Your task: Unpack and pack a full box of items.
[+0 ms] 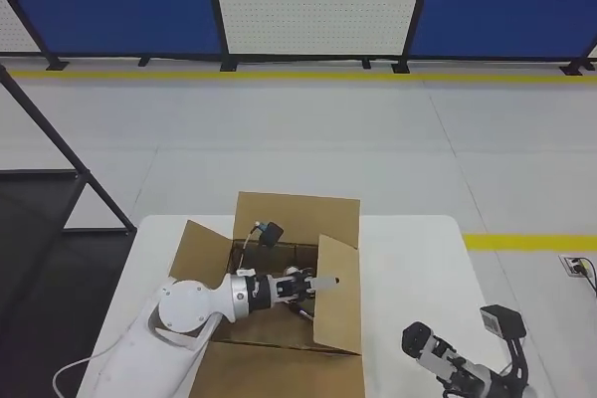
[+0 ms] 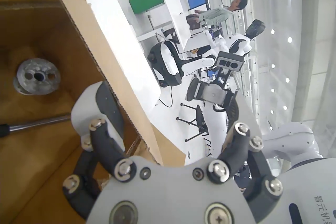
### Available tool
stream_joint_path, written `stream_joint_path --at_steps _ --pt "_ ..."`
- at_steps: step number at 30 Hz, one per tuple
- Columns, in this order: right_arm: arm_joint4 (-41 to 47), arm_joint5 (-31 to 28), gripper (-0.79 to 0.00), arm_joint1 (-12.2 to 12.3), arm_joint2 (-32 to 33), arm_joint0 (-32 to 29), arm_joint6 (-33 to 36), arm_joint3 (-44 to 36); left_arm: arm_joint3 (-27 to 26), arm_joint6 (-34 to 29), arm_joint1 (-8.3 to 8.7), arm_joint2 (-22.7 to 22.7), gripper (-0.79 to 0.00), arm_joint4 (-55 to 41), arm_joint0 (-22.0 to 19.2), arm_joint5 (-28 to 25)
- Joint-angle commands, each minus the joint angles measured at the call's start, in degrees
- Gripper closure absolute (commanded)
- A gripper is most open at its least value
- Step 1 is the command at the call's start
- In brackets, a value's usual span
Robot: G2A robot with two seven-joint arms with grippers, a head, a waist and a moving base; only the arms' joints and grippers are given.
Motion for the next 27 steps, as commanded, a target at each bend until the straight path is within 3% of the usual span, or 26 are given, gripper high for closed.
stream_joint_path --at_steps 1,14,27 --pt "-0.9 -0.4 -0.785 0.1 -0.8 -0.3 -0.9 -1.0 0.3 0.6 -0.28 0.8 -0.785 0.0 -0.9 0.5" --pt "0.8 -5.9 -0.785 1.5 -5.2 -3.0 0.9 -9.6 7.1 3.5 -4.27 9.7 -0.785 -4.8 -11.1 0.5" --pt "-13.1 0.9 -0.785 2.5 -9.0 -3.2 -8.4 -14.9 21.1 4.9 -10.38 19.2 -0.785 -10.1 -21.3 -0.1"
